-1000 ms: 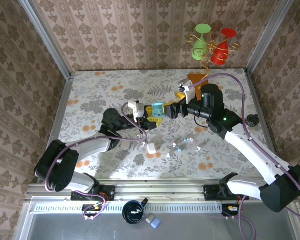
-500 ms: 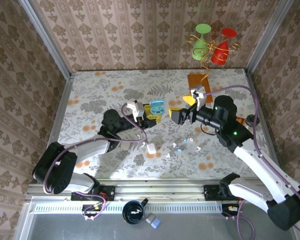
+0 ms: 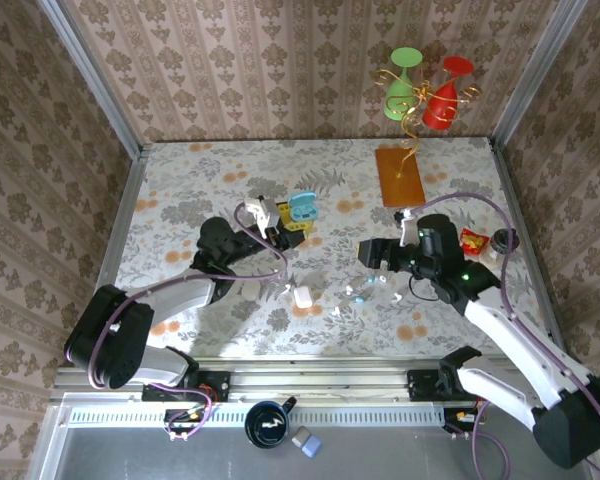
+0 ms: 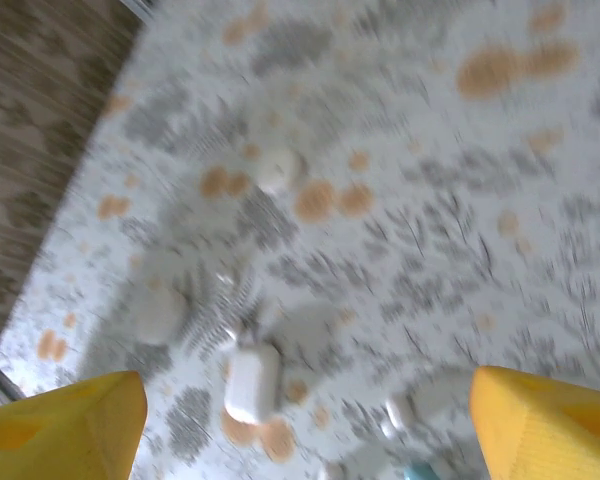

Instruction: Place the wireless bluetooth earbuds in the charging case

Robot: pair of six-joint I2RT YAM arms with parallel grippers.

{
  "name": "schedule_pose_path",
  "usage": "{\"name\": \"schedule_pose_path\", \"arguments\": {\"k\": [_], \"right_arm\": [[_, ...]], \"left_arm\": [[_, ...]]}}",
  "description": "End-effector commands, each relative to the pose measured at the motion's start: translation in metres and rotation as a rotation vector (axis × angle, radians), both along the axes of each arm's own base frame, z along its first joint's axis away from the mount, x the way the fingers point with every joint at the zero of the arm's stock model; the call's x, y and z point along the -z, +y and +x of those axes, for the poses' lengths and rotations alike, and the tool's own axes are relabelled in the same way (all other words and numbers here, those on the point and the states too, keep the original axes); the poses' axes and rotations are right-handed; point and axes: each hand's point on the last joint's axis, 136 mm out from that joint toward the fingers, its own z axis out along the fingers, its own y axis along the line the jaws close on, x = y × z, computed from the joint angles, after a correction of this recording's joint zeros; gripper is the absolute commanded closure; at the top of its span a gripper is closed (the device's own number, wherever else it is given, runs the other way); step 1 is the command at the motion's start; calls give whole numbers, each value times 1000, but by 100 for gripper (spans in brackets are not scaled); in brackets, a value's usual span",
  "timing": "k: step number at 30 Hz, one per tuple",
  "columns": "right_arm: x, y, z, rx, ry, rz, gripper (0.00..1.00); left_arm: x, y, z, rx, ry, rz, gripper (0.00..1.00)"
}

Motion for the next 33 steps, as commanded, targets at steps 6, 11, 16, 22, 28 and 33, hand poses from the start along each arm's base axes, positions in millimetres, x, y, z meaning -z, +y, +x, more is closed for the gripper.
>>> {"name": "schedule_pose_path", "arguments": {"k": [6,11,16,22,28,33], "right_arm": [[82,11,-8,-83,300,-207,20],[112,35,-21,-193,461,-213,22],[134,40,-24,-211,532,-244,25],[148,47,-17,-232,536,-254,25],[158,42,-25,-241,564,-274,25],[157,37,-36,-227,572,-263,27]], "left_arm": [[-4,11,-3,-13,-22,-26,73],[-3,19,-5,-39,-30,-25,73],[-1,23,-10,-51,-45,1,72],[-3,25,-11,-57,-62,21,71],[-7,26,-12,-57,-60,18,72],[-7,27,-14,-58,-61,23,71]]}}
